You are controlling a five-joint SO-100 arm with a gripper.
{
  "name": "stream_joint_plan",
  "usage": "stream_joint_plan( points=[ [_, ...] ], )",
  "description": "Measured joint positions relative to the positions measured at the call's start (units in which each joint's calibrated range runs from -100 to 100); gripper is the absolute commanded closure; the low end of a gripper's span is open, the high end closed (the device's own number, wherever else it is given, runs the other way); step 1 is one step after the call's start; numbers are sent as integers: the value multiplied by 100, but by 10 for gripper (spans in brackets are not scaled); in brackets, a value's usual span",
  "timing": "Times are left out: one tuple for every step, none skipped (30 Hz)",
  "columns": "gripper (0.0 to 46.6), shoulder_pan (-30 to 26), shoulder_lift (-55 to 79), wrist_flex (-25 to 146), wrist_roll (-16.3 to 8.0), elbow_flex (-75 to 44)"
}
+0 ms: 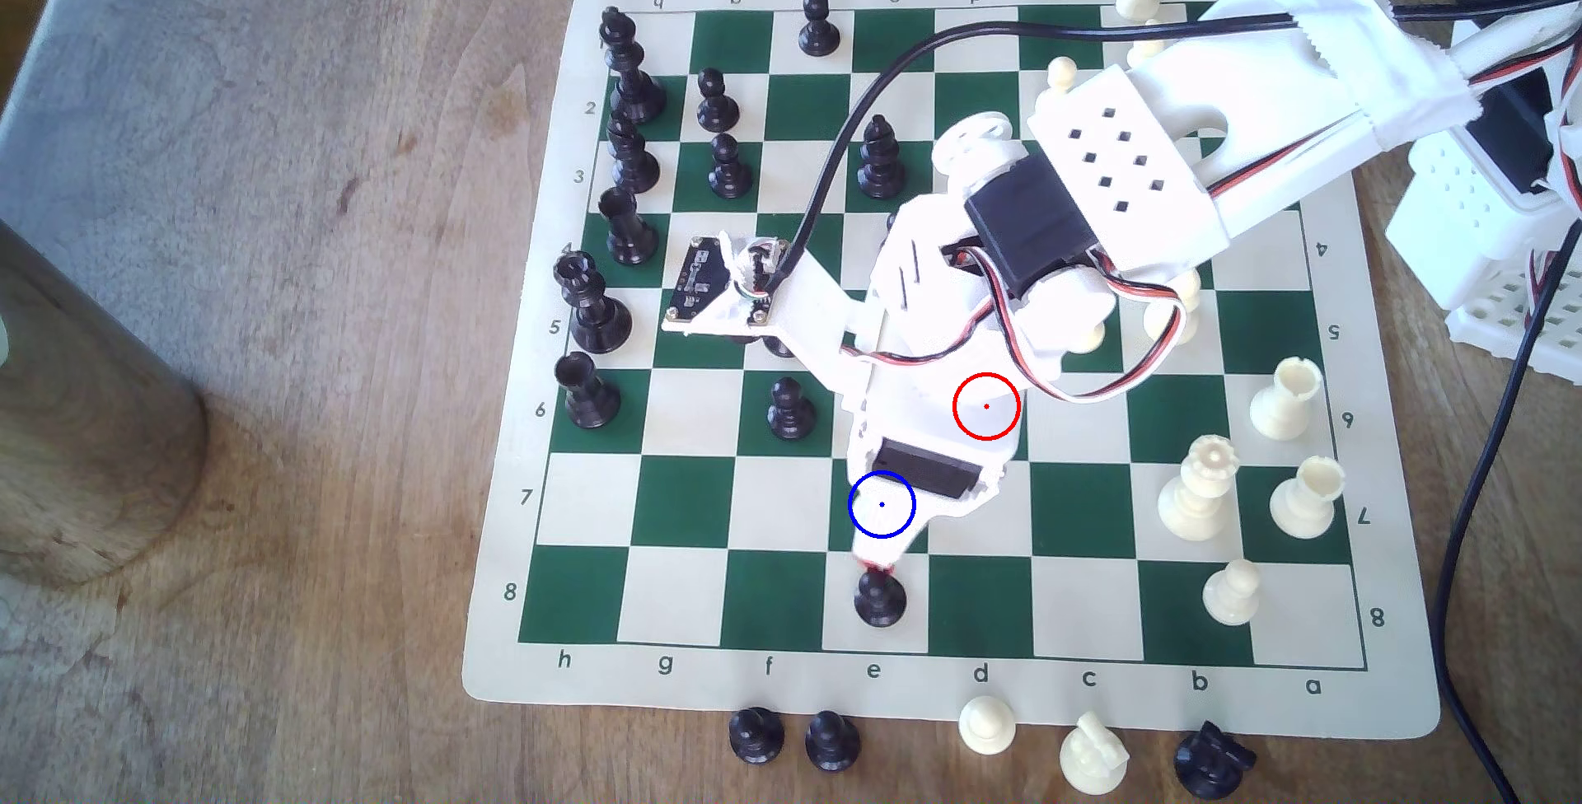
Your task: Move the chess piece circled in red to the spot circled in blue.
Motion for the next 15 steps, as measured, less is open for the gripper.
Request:
stream_joint_plan(
  points=[
    [281, 0, 0, 24, 0, 0],
    [281, 0, 0, 40, 0, 0],
    [280, 0, 0, 64, 0, 0],
    [279, 15, 0, 88, 0, 0],
    [281, 37, 0, 104, 0, 0],
    [284, 111, 0, 151, 0, 0],
    [285, 155, 0, 159, 0, 0],
    [285, 192, 0, 183, 0, 0],
    [289, 221, -8, 199, 0, 0],
    [291, 265, -50, 223, 0, 0],
    [291, 288, -84, 223, 0, 0],
    [290, 310, -159, 223, 0, 0],
    [289, 324, -226, 255, 0, 0],
    [286, 332, -310, 279, 0, 0],
    [285, 339, -494, 343, 0, 0]
  ],
)
